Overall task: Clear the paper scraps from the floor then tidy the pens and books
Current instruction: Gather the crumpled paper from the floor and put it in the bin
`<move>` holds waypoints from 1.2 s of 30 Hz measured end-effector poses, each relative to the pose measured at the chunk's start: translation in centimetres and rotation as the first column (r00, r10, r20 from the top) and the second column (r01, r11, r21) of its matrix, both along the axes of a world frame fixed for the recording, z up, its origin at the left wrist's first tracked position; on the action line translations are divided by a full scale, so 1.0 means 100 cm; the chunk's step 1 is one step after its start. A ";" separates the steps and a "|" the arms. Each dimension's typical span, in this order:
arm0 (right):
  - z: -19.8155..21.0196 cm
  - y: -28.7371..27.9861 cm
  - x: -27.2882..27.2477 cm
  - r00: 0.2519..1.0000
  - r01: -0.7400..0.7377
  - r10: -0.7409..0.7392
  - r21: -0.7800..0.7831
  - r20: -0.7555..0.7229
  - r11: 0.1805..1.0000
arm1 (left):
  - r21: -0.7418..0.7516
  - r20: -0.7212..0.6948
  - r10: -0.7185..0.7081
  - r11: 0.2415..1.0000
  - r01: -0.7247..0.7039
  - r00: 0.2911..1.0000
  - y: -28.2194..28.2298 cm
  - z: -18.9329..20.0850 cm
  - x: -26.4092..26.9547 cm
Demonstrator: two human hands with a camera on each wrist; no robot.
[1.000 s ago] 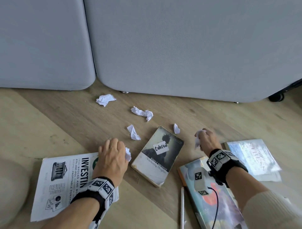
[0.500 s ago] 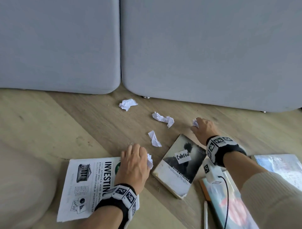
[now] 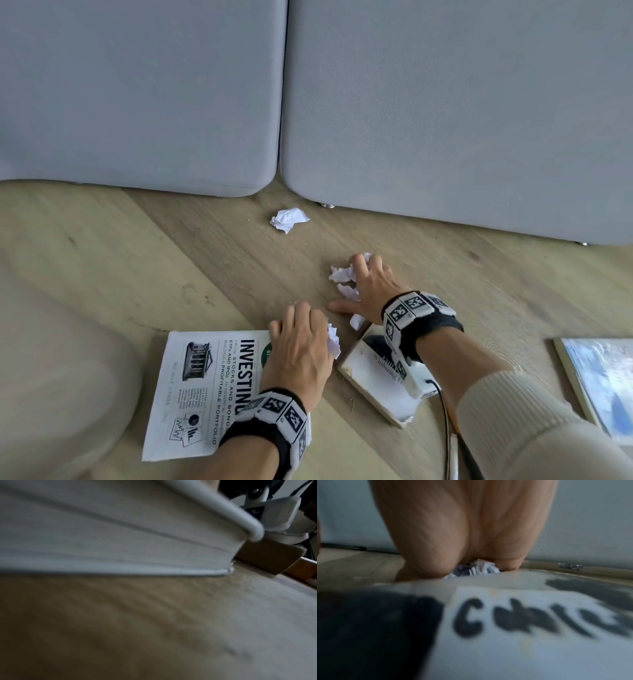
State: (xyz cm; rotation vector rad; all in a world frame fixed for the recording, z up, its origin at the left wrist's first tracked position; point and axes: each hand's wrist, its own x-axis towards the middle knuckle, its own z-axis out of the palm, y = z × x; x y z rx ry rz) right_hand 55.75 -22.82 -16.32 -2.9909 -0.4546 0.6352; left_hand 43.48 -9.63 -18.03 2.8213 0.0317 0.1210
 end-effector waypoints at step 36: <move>0.018 0.022 0.074 0.957 -0.186 0.190 -0.037 0.218 0.982 | -0.037 0.003 0.053 0.998 -0.053 0.999 -0.001 -0.008 0.006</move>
